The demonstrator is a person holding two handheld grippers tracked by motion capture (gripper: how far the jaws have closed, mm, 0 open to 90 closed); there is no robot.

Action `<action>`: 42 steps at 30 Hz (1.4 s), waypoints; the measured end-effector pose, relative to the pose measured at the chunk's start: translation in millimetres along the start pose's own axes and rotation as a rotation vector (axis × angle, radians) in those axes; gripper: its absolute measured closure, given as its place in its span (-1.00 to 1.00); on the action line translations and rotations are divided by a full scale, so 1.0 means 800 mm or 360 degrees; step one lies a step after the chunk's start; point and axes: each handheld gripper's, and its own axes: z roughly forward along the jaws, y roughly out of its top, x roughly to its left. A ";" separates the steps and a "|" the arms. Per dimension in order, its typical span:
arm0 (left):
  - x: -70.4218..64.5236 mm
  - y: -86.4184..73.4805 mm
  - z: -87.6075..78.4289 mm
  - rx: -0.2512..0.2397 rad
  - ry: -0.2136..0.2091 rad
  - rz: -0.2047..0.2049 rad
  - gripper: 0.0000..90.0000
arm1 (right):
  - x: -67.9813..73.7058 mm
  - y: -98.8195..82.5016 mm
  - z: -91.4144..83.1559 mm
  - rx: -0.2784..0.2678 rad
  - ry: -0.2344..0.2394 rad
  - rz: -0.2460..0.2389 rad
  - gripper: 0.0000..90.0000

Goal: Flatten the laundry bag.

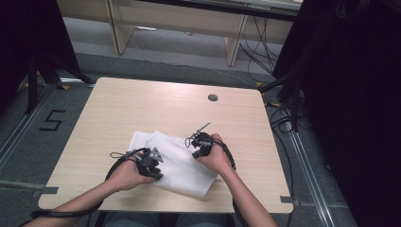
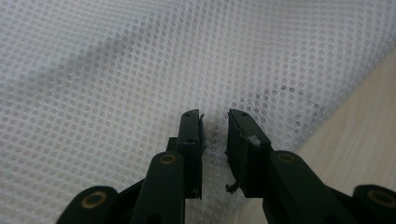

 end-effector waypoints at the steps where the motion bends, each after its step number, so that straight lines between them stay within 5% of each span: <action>1: 0.001 0.000 0.000 0.0000 0.0000 -0.0002 0.65 | 0.002 0.001 -0.005 -0.0019 -0.0004 -0.0008 1.00; 6: 0.004 0.002 0.004 -0.0029 0.0038 0.0006 0.60 | 0.007 0.010 -0.035 -0.0159 -0.0031 -0.0030 1.00; 12: 0.010 0.007 -0.001 -0.0063 0.0053 0.0014 0.46 | 0.012 0.021 -0.058 -0.0215 -0.0044 -0.0059 1.00; 16: 0.018 0.002 -0.027 -0.0225 0.0089 -0.0090 0.44 | 0.024 0.018 -0.076 -0.0284 -0.0011 -0.0056 1.00; 20: 0.036 -0.018 -0.070 -0.0388 0.0174 -0.0209 0.44 | 0.039 0.013 -0.093 -0.0362 -0.0008 -0.0139 1.00; 23: 0.048 -0.039 -0.095 -0.0439 0.0252 -0.0268 0.43 | 0.050 0.011 -0.102 -0.0400 -0.0024 -0.0219 1.00; 27: 0.058 -0.076 -0.116 -0.0523 0.0324 -0.0403 0.42 | 0.070 0.004 -0.113 -0.0432 -0.0002 -0.0214 1.00; 34: 0.065 -0.123 -0.132 -0.0568 0.0355 -0.0560 0.32 | 0.091 -0.011 -0.119 -0.0462 0.0120 -0.0253 1.00; 42: 0.085 -0.137 -0.145 -0.0629 0.0478 -0.0653 0.17 | 0.108 -0.024 -0.120 -0.0460 0.0186 -0.0240 0.99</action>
